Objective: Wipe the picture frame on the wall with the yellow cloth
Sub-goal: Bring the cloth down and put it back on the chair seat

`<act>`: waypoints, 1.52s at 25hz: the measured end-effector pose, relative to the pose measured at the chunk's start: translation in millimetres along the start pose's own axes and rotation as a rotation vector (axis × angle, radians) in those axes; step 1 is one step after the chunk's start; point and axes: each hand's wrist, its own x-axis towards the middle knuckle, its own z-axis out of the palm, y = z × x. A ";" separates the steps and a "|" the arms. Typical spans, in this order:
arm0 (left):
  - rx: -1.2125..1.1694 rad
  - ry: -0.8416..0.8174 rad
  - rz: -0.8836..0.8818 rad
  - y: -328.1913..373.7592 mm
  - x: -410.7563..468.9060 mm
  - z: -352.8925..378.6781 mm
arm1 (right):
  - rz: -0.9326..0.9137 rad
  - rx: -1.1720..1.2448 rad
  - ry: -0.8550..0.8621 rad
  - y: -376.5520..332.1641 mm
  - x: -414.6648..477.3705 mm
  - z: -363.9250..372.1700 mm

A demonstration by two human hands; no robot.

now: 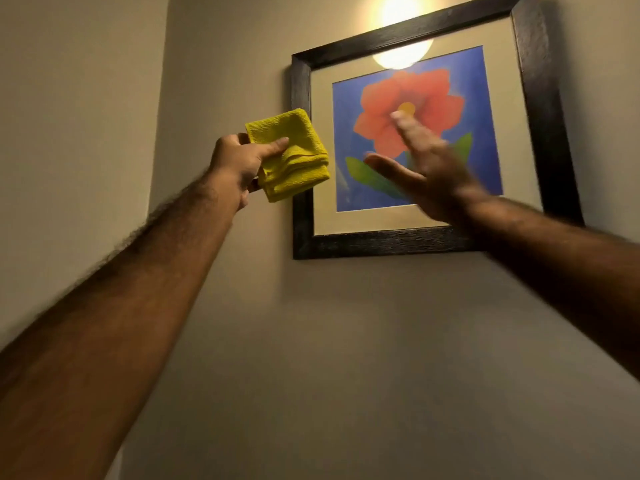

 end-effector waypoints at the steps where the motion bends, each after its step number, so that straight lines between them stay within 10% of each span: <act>1: 0.011 -0.017 -0.002 -1.8 -9.9 -4.4 | 0.088 0.287 -0.044 -30.9 4.0 16.0; 5: 0.078 -0.012 -0.031 -14.0 -49.8 -49.7 | 0.465 1.049 -0.286 -113.9 11.1 82.0; 13: 0.078 0.042 -0.383 -80.7 -123.4 -223.7 | 0.708 1.395 -0.587 -211.6 -51.2 230.4; 27: 0.080 0.633 -0.911 -298.3 -464.6 -508.2 | 0.952 1.363 -1.509 -456.3 -372.2 503.0; 38: 0.259 0.885 -1.414 -419.1 -787.6 -606.2 | 1.034 0.947 -1.941 -607.2 -724.3 566.1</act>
